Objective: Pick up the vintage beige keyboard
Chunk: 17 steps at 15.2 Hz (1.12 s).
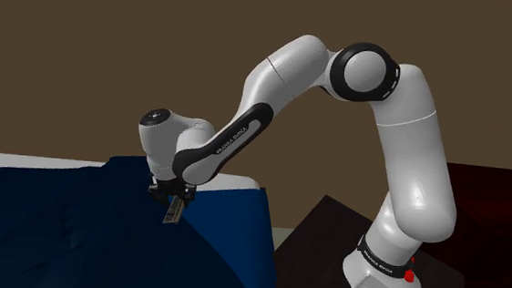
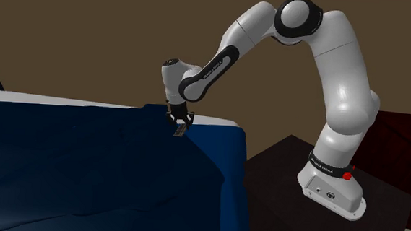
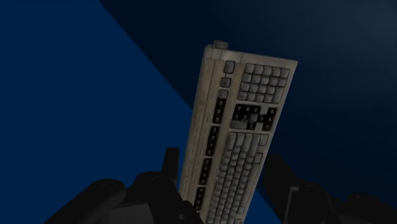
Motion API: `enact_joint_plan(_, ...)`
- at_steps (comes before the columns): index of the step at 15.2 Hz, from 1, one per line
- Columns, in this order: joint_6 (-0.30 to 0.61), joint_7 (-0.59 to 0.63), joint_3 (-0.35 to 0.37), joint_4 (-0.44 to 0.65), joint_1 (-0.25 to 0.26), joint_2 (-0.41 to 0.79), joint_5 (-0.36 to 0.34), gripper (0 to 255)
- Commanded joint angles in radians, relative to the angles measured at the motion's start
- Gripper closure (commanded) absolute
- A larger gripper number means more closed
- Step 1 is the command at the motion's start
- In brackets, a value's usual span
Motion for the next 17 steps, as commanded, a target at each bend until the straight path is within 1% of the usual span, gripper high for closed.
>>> enact_joint_plan(1,-0.007,-0.005,0.004,-0.001,-0.003,-0.008,0.006,255)
enact_joint_plan(15,-0.128,-0.074,0.055,0.016,-0.037,-0.128,0.091,255)
enact_joint_plan(17,-0.129,-0.075,0.056,0.017,-0.037,-0.129,0.092,255)
